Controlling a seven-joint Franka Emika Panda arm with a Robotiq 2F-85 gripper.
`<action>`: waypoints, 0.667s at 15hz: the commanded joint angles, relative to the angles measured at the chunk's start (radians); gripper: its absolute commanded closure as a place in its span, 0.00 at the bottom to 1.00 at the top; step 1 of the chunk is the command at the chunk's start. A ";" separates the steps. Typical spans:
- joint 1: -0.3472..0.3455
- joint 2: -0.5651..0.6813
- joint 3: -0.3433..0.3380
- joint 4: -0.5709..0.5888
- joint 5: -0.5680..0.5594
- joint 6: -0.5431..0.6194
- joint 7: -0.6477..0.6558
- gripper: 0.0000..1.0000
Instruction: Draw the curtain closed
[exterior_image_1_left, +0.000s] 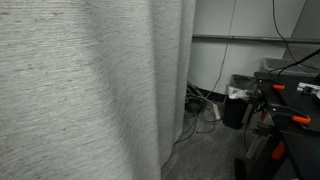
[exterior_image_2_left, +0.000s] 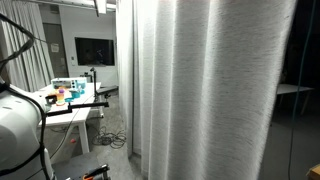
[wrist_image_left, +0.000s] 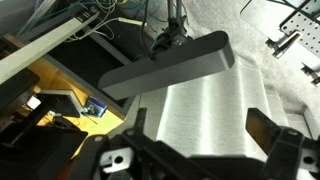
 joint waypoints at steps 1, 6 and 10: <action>-0.083 -0.092 0.195 -0.164 -0.012 0.039 0.003 0.00; -0.088 -0.086 0.316 -0.214 0.000 0.003 0.076 0.00; -0.091 -0.082 0.327 -0.228 0.000 0.003 0.083 0.00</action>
